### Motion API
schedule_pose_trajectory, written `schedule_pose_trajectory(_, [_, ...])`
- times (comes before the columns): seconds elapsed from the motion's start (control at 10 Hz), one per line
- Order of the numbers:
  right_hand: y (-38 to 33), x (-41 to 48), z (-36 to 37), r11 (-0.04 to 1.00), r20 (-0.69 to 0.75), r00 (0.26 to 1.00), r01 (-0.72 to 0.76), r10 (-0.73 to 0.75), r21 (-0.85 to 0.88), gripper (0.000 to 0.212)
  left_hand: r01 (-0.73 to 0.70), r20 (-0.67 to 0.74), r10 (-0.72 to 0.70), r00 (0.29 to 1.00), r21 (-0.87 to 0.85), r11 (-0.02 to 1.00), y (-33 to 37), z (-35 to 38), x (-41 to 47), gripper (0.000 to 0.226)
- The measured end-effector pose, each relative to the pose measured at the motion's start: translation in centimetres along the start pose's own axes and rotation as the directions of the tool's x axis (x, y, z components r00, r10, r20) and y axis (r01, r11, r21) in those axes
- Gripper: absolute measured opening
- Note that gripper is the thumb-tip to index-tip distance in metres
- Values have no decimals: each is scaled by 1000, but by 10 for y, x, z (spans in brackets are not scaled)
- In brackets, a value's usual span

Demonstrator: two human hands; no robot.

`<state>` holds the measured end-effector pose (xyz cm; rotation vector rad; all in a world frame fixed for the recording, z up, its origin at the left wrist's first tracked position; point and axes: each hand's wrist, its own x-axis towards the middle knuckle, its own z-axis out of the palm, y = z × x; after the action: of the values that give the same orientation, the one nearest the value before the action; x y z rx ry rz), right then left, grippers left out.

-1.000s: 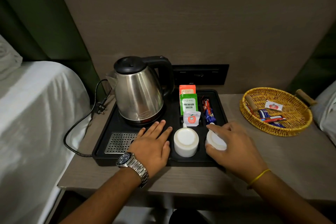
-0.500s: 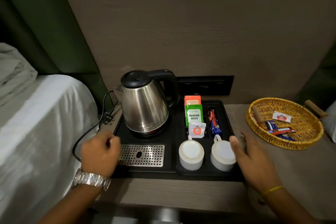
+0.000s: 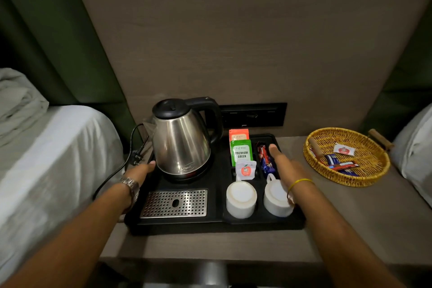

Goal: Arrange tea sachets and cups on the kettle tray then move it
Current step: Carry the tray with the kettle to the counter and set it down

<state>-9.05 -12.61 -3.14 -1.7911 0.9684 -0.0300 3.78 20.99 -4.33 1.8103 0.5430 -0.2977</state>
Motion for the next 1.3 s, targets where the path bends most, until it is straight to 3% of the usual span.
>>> schedule_pose_trajectory(0.1, [-1, -3, 0, 952, 139, 990, -59, 18, 301, 70, 50, 60, -50, 997, 8, 999, -7, -16, 1, 31])
schedule_pose_trajectory(0.2, [4, -4, 1, 941, 176, 977, -170, 121, 293, 63, -4, 22, 3, 1000, 36, 999, -17, -24, 9, 25])
schedule_pose_trajectory(0.3, [-5, -11, -7, 902, 198, 931, -351, 308, 251, 62, -168, 17, 168, 986, 172, 971, -19, -29, 20, 43])
schedule_pose_trajectory(0.4, [-15, -19, -13, 881, 168, 908, -416, 385, 226, 65, -229, 33, 231, 972, 336, 914, -18, -35, 24, 48])
schedule_pose_trajectory(0.5, [-21, -24, -15, 860, 164, 875, -481, 456, 172, 65, -224, 89, 207, 974, 447, 866, -16, -48, 25, 55])
schedule_pose_trajectory(0.6, [-18, -24, -18, 837, 229, 844, -524, 485, 158, 68, -260, 140, 221, 965, 407, 876, -16, -54, 22, 48])
schedule_pose_trajectory(0.7, [-9, -25, -19, 843, 256, 829, -532, 498, 80, 86, -230, 171, 189, 967, 272, 934, -17, -59, 13, 43])
schedule_pose_trajectory(0.8, [-16, -37, -15, 837, 247, 838, -528, 487, 142, 80, -207, 167, 166, 972, 274, 939, -8, -64, 2, 43])
schedule_pose_trajectory(0.9, [-46, -67, -26, 863, 183, 890, -451, 417, 228, 53, -171, 124, 138, 983, 330, 928, 17, -76, -27, 46])
schedule_pose_trajectory(1.0, [-77, -96, -49, 866, 178, 898, -437, 403, 243, 51, -161, 122, 127, 984, 330, 930, 45, -91, -60, 48])
schedule_pose_trajectory(1.2, [-187, -182, -129, 921, 26, 976, -211, 215, 327, 43, -84, 185, 31, 982, 286, 954, 150, -147, -157, 47])
schedule_pose_trajectory(1.3, [-278, -248, -188, 921, 159, 954, -290, 256, 259, 44, -47, 126, 11, 992, 287, 957, 251, -192, -230, 44])
